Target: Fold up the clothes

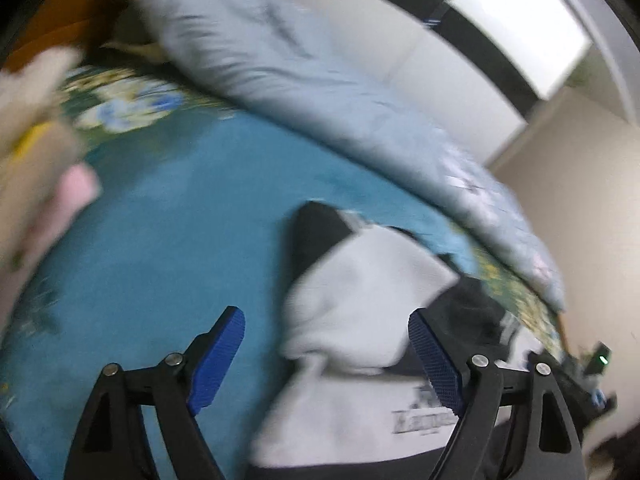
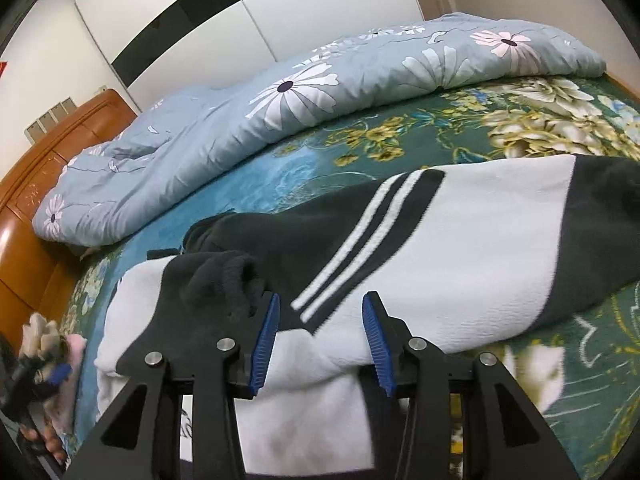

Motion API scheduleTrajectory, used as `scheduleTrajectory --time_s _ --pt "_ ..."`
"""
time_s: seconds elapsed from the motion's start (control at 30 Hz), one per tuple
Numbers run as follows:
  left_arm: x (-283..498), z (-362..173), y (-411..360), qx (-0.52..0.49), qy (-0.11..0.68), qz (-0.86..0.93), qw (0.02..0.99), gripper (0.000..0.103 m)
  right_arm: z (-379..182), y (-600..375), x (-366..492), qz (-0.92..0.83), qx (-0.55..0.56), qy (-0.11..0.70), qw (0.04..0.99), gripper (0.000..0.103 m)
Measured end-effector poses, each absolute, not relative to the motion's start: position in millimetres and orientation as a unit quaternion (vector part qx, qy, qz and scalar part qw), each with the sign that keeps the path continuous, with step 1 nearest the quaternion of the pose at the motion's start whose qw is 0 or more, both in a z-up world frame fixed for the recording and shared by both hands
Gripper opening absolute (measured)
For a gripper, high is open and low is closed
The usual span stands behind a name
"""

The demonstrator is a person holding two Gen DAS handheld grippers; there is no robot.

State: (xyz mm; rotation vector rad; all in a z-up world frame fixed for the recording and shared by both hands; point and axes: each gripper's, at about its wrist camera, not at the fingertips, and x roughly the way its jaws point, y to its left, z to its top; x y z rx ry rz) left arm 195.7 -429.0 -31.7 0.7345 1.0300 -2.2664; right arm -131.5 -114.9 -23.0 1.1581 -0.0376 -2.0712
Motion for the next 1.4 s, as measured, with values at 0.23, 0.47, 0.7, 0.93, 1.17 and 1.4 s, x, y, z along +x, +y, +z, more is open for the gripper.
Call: scheduleTrajectory --time_s 0.23,0.47,0.7,0.93,1.17,1.4 --pt "151.0 -71.7 -411.5 0.361 0.371 -0.828 0.213 0.087 -29.6 -130.5 -135.7 -0.802 0.458 0.0 0.383 0.048" --pt "158.9 -72.4 -414.0 0.361 0.407 -0.813 0.206 0.087 3.4 -236.4 -133.4 -0.78 0.417 0.105 0.454 0.055" --pt "160.7 -80.9 -425.9 0.357 0.453 -0.795 0.189 0.087 -28.7 -335.5 -150.4 -0.759 0.435 0.224 0.43 0.056" --pt "153.0 -80.1 -422.4 0.371 0.439 -0.795 0.193 0.087 -61.1 -362.9 -166.3 -0.732 0.478 0.231 0.427 0.062" --pt "147.8 -79.5 -419.7 0.381 0.429 -0.794 0.2 0.087 -54.3 -351.1 -168.3 -0.734 0.488 0.176 0.438 0.017" --pt "148.6 -81.7 -420.2 0.383 0.432 -0.792 0.198 0.087 -35.8 -337.8 -184.7 -0.802 0.443 0.152 0.371 0.0"
